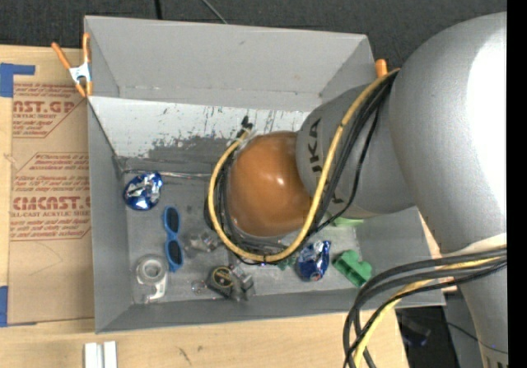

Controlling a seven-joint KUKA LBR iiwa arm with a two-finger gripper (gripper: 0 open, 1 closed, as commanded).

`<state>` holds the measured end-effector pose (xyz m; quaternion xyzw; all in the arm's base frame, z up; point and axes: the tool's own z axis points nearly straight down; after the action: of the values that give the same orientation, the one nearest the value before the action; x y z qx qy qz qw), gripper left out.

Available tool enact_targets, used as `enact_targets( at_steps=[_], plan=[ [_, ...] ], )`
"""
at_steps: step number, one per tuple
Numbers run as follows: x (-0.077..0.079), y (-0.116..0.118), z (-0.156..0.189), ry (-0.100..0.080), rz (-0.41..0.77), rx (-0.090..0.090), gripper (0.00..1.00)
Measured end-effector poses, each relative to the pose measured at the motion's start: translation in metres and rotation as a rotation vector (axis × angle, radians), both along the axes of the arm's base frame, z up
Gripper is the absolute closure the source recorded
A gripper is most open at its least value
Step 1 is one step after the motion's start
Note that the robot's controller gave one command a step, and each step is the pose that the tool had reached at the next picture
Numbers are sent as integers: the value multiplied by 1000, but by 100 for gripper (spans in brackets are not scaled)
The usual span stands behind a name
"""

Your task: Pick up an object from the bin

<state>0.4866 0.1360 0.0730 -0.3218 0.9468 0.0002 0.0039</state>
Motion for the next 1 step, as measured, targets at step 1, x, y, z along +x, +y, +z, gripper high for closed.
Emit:
enact_targets(
  at_steps=[1],
  plan=[
    [-1,-1,-1,5,-3,0,100]
  ],
)
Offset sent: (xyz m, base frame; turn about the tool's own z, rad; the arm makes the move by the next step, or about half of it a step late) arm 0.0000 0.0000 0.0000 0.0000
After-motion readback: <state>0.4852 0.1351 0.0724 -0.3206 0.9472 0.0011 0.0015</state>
